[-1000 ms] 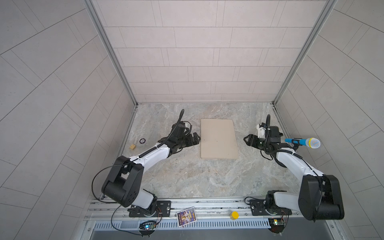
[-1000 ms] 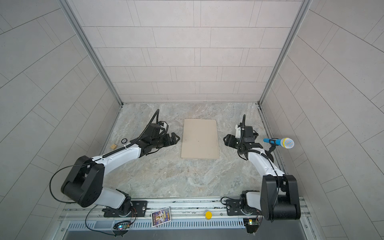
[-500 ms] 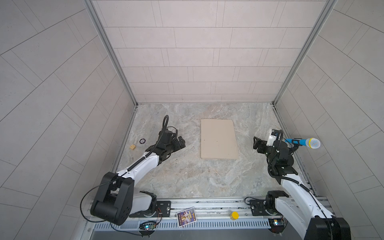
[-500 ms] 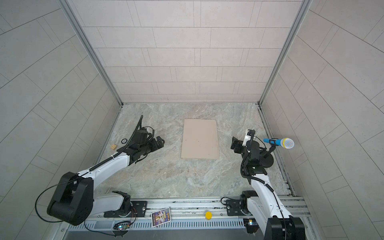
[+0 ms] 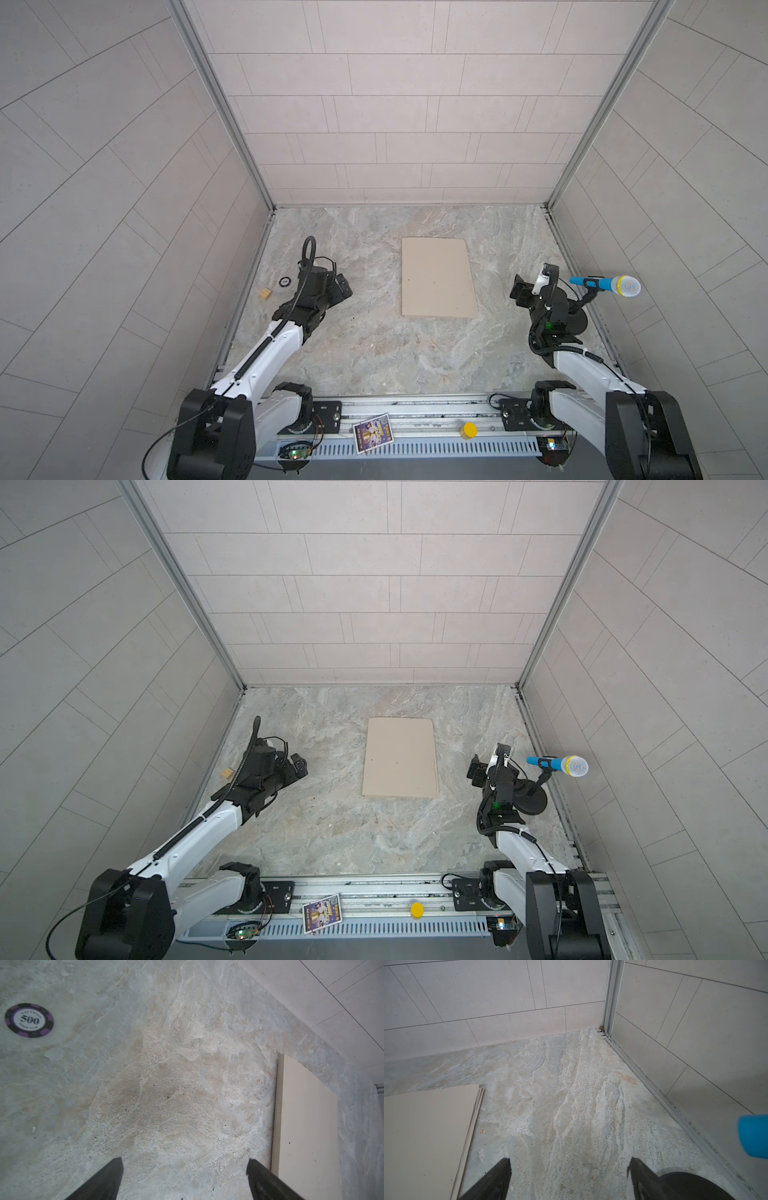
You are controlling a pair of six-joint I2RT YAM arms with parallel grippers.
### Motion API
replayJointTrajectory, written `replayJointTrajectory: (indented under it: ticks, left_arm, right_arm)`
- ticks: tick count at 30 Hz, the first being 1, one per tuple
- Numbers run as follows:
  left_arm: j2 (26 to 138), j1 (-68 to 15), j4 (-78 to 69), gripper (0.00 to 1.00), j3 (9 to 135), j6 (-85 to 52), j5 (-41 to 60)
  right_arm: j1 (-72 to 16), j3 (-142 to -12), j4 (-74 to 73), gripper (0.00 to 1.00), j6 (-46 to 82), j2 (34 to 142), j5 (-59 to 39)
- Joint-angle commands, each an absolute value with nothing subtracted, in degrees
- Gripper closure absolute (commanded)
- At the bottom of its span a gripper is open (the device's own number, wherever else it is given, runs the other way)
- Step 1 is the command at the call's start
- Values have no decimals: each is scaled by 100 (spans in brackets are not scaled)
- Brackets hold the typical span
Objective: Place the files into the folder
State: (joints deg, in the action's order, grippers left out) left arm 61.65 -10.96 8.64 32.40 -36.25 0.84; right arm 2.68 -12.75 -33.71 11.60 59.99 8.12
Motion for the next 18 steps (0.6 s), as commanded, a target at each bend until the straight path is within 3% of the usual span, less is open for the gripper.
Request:
replayJointTrajectory:
  ticks: [1, 5, 8, 18]
  left_arm:
    - [6059, -1038, 1046, 0, 3156, -3498, -97]
    - [6062, -1021, 1054, 0, 3149, -3498, -133]
    - [6054, -1024, 1065, 0, 3142, -3507, -157]
    - [5981, -1011, 1055, 0, 3094, -3447, -331]
  right_arm:
    - [281, -1212, -4373, 10, 931, 6358, 1106]
    - [282, -1221, -5005, 9, 901, 7005, 966]
    - [272, -1196, -5643, 1, 779, 7568, 843]
    - [68, -1118, -7644, 1, 518, 9269, 831]
